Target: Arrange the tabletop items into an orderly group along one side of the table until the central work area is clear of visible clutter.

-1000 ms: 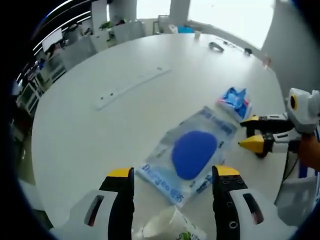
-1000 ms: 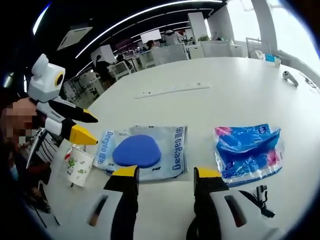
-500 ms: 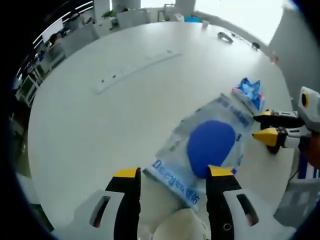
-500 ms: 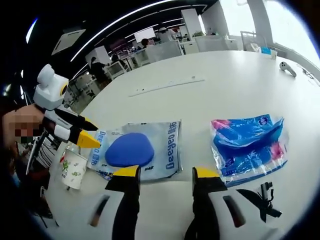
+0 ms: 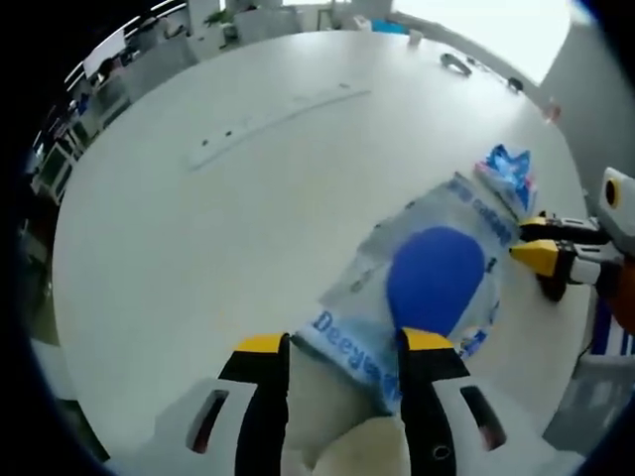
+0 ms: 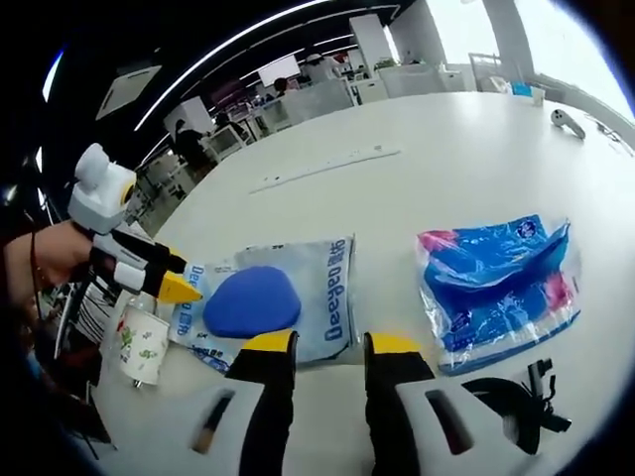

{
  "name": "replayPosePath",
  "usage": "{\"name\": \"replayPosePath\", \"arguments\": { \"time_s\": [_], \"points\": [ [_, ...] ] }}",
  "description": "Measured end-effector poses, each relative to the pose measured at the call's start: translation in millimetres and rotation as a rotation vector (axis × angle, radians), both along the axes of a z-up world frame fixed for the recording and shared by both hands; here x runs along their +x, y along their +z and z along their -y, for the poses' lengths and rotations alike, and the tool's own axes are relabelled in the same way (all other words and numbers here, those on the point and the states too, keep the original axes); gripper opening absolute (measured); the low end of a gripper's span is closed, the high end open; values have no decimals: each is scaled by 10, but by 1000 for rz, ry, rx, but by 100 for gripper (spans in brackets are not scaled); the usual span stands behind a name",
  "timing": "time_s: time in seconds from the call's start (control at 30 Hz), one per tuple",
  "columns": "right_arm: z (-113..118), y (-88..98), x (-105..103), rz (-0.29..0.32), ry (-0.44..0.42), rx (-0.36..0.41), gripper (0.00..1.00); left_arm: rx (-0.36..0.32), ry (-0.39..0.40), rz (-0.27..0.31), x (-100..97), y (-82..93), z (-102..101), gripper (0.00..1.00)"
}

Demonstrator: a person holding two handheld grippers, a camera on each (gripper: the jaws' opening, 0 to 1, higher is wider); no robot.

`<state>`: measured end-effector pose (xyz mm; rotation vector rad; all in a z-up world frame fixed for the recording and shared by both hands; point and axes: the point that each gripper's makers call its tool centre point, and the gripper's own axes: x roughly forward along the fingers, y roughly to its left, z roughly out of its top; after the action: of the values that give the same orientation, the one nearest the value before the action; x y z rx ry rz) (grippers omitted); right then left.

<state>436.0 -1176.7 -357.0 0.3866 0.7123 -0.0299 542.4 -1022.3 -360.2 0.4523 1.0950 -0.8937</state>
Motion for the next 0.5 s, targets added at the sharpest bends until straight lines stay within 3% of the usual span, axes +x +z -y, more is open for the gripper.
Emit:
{"name": "replayPosePath", "arguments": {
  "time_s": [0.3,0.5],
  "points": [
    [65,-62,-33,-20,6,-49,5,13,17,-13,14,-65,-48,26],
    [61,-74,-35,-16,3,-41,2,15,21,-23,9,-95,-60,21]
  ]
}}
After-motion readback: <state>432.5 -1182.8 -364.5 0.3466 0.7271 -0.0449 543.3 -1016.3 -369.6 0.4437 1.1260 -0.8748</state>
